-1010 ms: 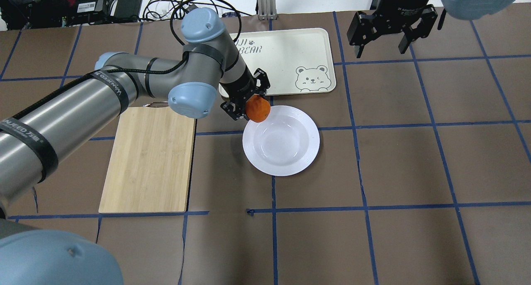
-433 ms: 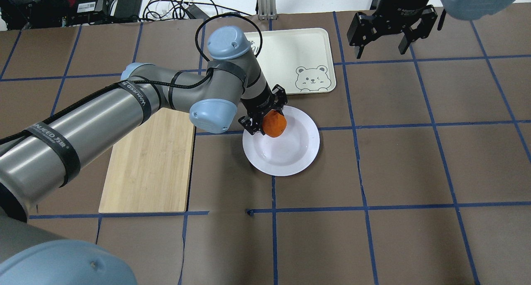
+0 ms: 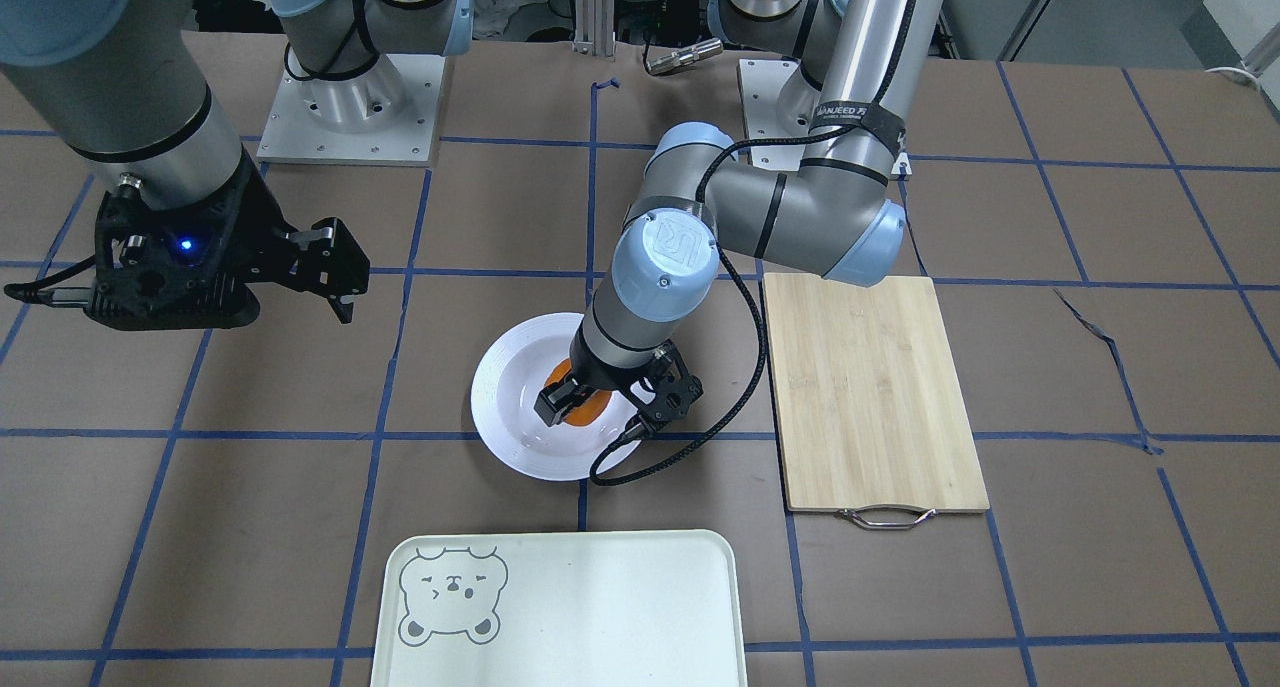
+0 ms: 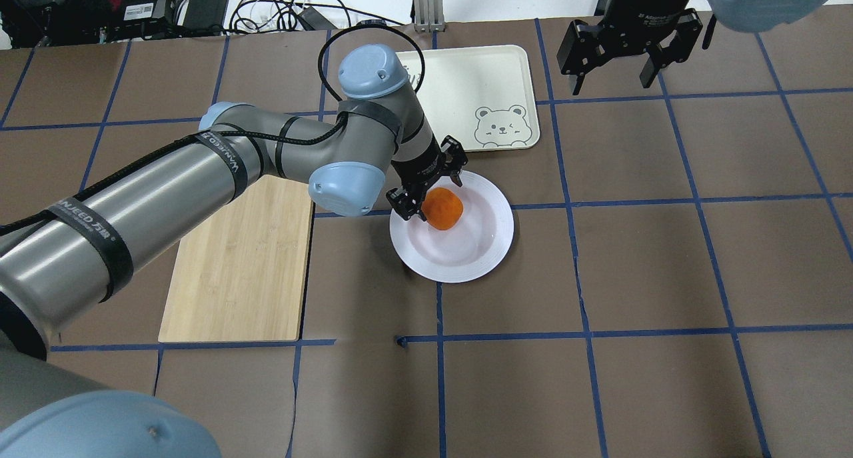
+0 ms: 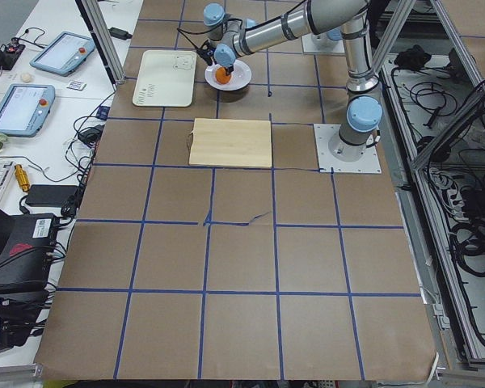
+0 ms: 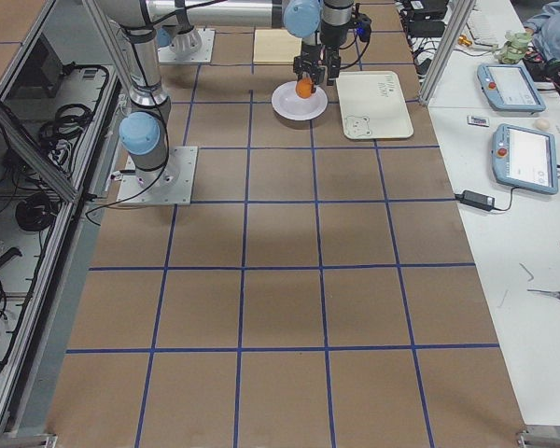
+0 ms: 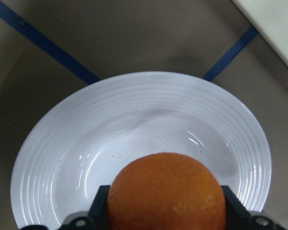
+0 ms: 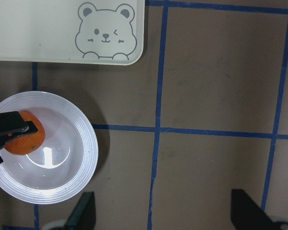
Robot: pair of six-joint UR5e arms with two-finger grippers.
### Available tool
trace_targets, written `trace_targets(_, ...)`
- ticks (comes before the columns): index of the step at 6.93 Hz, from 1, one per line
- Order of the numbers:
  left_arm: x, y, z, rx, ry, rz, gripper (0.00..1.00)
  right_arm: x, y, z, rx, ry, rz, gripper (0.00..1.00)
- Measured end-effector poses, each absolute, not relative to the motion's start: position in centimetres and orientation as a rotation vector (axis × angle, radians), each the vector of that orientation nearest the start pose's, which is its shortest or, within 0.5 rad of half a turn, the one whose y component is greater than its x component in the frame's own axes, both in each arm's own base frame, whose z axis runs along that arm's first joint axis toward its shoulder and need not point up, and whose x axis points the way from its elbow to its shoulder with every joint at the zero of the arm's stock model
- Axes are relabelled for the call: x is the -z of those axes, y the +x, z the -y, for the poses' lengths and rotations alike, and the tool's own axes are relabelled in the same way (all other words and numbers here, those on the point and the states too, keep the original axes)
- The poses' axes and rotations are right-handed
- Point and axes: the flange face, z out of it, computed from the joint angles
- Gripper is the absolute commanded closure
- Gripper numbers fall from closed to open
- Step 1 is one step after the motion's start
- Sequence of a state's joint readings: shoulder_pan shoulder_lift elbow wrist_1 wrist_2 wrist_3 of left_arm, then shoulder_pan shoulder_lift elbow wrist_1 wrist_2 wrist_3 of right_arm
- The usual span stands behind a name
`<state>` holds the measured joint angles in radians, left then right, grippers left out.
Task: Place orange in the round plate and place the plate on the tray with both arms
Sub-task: 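Lower the orange into the plate and open the left gripper, then raise the left arm away while the right gripper reaches down to the plate rim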
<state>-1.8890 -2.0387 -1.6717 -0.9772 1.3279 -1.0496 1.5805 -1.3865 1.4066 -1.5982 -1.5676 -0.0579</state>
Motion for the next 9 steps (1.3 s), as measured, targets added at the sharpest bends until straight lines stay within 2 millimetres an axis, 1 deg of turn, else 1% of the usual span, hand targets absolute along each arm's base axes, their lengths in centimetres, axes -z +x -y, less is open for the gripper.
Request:
trace_targets(1,-24.7,-34.3,54.5,-0.199,-1.172,-3.140,0.00,-47.3,13.9,56.9,0.009,-0.106,-3.137,0.00)
trace_targets(2,-26.1,-33.6,55.0,-0.161,-1.128,-3.171,0.00,-47.2,13.9,57.0,0.008,-0.104,-3.133,0.00)
trace_targets(3,-27.4,-31.9,56.0,-0.125,-1.061,-3.202,0.00,-46.8,14.0,57.3,0.006,-0.098,-3.104,0.00)
trace_targets(4,-28.6,-29.1,57.4,-0.112,-0.997,-3.216,0.00,-45.8,14.2,57.7,-0.009,-0.084,-3.035,0.00)
trace_targets(5,-29.8,-25.8,58.5,-0.085,-0.914,-3.214,0.00,-43.7,14.5,58.3,-0.033,-0.068,-2.976,0.00)
trace_targets(6,-31.9,-22.2,59.5,-0.015,-0.784,-3.205,0.00,-40.7,14.8,59.0,-0.052,-0.044,-2.943,0.00)
trace_targets(7,-34.6,-18.7,60.3,0.068,-0.656,-3.204,0.00,-37.1,15.1,59.4,-0.061,-0.015,-2.907,0.00)
trace_targets(8,-37.1,-16.0,60.7,0.125,-0.615,-3.201,0.00,-33.5,15.7,59.3,-0.077,0.004,-2.850,0.00)
trace_targets(9,-39.1,-14.2,60.4,0.138,-0.593,-3.196,0.00,-29.8,16.4,58.8,-0.093,0.032,-2.789,0.00)
